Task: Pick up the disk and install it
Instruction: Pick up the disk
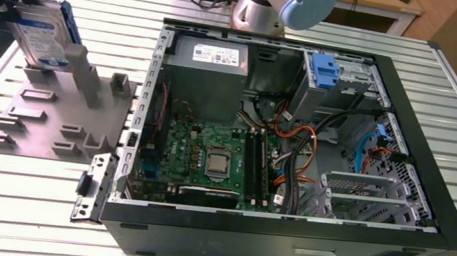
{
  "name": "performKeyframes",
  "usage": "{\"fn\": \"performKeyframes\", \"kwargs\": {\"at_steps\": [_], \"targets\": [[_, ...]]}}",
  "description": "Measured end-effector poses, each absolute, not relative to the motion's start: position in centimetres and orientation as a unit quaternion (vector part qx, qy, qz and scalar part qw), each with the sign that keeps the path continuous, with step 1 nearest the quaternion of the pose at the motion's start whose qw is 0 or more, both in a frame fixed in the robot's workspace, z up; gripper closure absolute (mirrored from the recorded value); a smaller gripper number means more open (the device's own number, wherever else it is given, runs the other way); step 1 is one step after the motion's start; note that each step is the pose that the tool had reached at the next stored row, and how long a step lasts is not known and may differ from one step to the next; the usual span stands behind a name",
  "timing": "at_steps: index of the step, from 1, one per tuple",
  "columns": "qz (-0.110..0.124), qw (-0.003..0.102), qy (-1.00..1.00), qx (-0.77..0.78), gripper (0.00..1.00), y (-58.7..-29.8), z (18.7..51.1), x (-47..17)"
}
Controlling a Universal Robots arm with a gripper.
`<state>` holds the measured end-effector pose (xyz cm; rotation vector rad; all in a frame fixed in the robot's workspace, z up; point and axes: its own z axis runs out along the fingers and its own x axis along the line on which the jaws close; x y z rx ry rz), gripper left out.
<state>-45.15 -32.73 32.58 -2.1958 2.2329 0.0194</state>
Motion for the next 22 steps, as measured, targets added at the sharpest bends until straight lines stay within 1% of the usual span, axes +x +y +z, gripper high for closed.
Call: {"fn": "performKeyframes", "kwargs": {"at_steps": [15, 22], "targets": [[0.006, 0.005, 0.713, -0.701, 0.64, -32.7, 34.1, -45.2], [0.006, 0.005, 0.713, -0.701, 0.64, -32.7, 34.3, -45.2]]}}
